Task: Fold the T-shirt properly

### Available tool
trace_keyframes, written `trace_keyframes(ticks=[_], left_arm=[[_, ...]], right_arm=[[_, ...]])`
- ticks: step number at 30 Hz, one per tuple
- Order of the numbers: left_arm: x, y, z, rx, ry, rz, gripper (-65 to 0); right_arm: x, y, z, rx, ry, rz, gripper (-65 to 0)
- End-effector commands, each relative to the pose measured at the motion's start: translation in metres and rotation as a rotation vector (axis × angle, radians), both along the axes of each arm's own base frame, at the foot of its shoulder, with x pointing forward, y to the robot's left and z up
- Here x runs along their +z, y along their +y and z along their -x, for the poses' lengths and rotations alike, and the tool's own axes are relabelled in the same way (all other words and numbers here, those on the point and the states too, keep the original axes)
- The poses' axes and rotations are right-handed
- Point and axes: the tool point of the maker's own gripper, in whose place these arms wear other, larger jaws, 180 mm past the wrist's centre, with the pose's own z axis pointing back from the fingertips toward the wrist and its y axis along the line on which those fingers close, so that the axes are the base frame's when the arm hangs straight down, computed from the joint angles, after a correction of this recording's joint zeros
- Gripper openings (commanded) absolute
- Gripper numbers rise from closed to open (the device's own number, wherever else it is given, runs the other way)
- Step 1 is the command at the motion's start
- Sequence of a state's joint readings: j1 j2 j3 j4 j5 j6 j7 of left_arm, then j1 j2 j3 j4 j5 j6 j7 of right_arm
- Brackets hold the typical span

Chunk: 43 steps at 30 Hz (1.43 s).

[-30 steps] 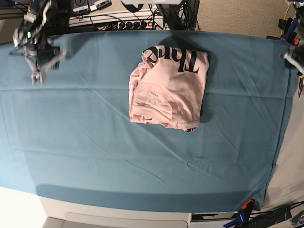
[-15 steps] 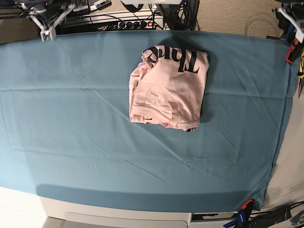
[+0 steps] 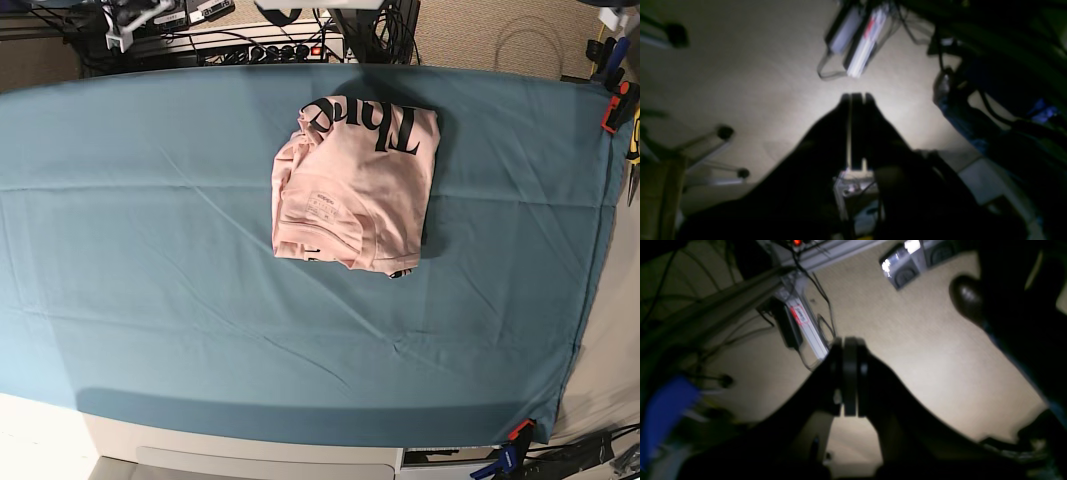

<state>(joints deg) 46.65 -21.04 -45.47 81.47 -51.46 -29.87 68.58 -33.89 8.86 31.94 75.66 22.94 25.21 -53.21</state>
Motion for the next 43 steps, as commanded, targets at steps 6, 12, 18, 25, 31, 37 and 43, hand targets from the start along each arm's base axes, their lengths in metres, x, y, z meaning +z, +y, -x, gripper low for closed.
trace_keyframes(ticks=[6,12,18,25,31,37,43], left_arm=[[-0.044,-0.031,0.004,-0.178,0.030,-0.019,-65.0],[-0.088,-0.065,-0.022,-0.408,0.035,-0.078,-65.0],[-0.130,-0.092,-0.060,-0.507,-0.057,-0.182,-65.0],[-0.171,-0.149,-0.072,-0.521,-0.031,-0.136,-65.0],[-0.185,-0.186,-0.078,-0.492,-0.036,-0.095,-65.0],[-0.188,-0.190,-0.084,-0.472,-0.038,-0.119,-65.0],[-0.188,-0.187,-0.084,-0.462,-0.033,-0.136,-65.0]], right_arm=[[-0.035,-0.023,-0.016,-0.113,0.024,-0.028,-65.0],[-0.067,-0.028,-0.029,-0.160,0.019,-0.012,-65.0],[-0.092,-0.008,-0.034,-0.180,-0.013,-0.018,-65.0],[-0.109,0.003,-0.011,-0.152,0.028,0.033,-65.0],[-0.111,0.002,0.002,-0.054,0.072,0.060,-65.0],[-0.115,0.012,0.007,0.125,0.113,0.062,-65.0],[-0.120,0.020,0.005,0.192,0.115,0.115,-65.0]])
